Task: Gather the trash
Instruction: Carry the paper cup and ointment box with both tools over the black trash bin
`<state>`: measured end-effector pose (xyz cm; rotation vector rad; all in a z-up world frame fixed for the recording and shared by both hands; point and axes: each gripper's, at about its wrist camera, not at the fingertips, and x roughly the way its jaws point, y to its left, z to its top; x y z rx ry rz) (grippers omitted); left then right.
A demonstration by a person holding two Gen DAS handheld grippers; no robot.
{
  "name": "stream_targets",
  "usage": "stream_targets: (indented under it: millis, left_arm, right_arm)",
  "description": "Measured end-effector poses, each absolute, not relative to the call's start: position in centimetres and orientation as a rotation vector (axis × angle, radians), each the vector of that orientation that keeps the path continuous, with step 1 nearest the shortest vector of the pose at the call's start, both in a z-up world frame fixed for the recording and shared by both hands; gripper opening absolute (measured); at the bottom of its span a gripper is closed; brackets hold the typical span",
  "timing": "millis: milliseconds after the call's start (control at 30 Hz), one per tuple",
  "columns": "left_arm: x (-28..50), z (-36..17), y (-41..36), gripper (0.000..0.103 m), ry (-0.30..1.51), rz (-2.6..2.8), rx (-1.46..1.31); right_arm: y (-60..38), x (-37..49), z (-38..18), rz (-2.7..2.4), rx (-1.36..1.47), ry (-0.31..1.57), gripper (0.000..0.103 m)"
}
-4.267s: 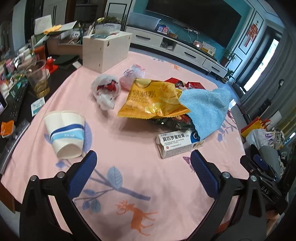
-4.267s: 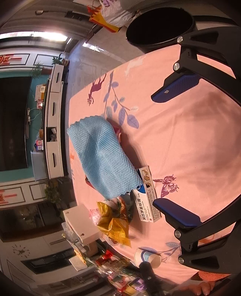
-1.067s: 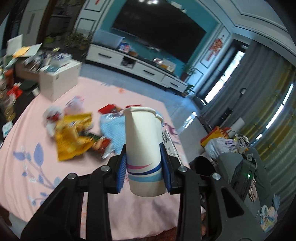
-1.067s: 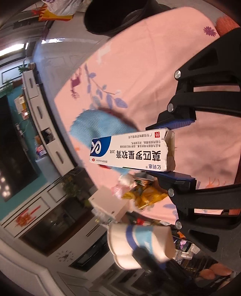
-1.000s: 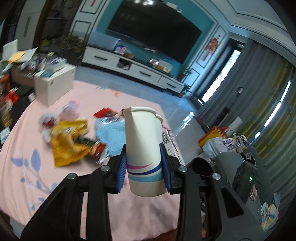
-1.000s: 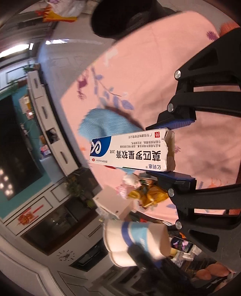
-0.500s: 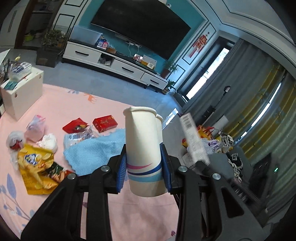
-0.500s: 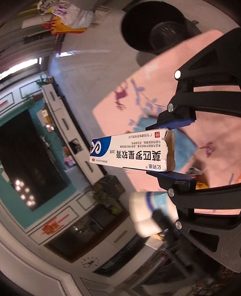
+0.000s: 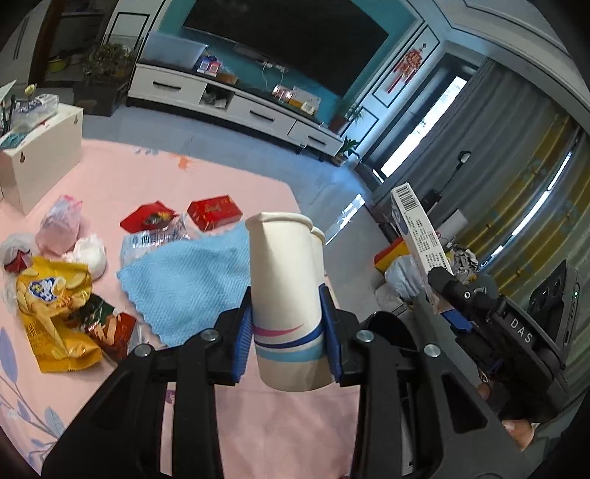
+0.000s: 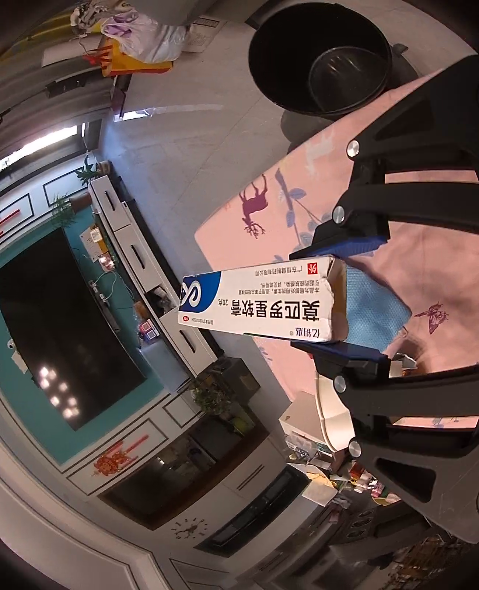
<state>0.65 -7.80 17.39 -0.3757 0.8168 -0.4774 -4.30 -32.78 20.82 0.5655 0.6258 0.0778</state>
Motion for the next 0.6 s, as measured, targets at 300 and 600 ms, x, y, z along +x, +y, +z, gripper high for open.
stream_targets:
  millis: [300,600]
  left_arm:
    - [-0.5,17.1,-9.8,0.035,0.801,-0.525,-0.357]
    - [-0.9,15.8,-14.0,0.035,0.827,-0.551,-0.303]
  right_arm:
    - [-33.6,-4.3,19.7,0.063,0.534,0.652,0.04]
    - [-37.4,-6.5,19.8,-0.024,0.55,0.608,0.04]
